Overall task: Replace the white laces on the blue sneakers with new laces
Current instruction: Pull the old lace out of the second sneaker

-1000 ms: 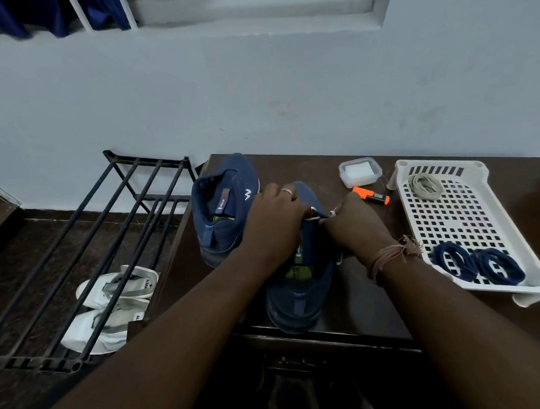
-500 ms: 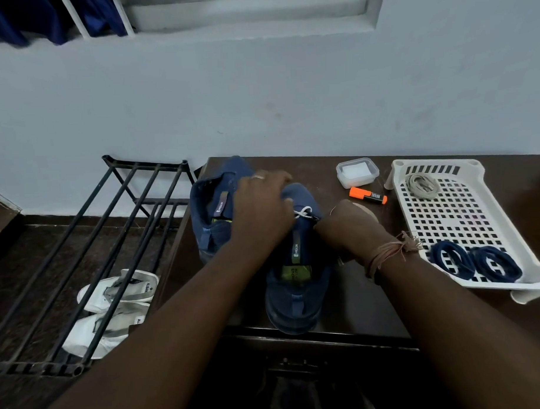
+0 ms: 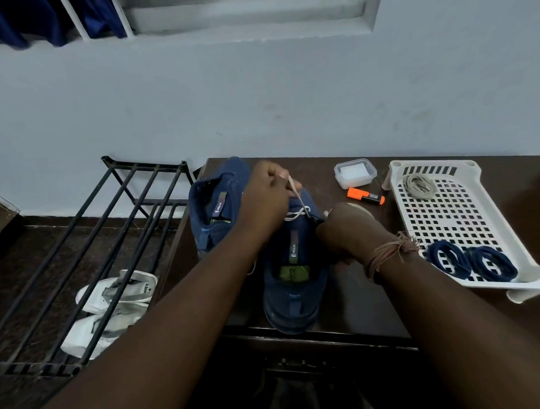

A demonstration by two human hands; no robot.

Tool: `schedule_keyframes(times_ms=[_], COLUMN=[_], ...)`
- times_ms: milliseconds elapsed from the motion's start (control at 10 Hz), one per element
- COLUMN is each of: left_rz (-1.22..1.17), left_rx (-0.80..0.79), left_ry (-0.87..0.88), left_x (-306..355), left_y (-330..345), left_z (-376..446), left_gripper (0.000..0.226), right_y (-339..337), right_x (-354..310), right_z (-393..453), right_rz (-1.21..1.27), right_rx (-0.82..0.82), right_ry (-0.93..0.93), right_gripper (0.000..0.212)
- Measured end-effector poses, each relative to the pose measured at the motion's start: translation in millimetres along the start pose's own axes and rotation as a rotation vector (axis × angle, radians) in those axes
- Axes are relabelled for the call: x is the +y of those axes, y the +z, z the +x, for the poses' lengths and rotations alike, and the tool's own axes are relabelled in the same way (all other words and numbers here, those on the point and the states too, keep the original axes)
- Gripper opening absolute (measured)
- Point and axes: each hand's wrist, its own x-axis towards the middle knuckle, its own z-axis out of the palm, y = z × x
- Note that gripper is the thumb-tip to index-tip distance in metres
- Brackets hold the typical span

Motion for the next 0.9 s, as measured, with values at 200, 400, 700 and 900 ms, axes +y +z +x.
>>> schedule_keyframes(times_ms=[200, 400, 700, 900], left_rz=[0.428, 1.201, -0.366, 0.64], left_rx=[-0.087, -0.18, -0.26, -0.072], left_ry=[0.179, 0.435, -0.106, 0.172], left_x=[-4, -26, 37, 21], left_y=[-8, 0, -18, -34], left_z=[2, 2, -2, 6], left_gripper=[0.011, 0.031, 0.024, 0.031], right_y=[0, 2, -2, 6], right_x=[1, 2, -3, 4], right_z=[2, 2, -7, 6], right_rz=[0.08, 0.111, 0.093, 0.166], right_rx=[0.003, -0.016, -0.024, 0.016], right_ry=[0.032, 0.021, 0.05, 0.041], right_gripper=[0.011, 0.009, 0.011, 0.011])
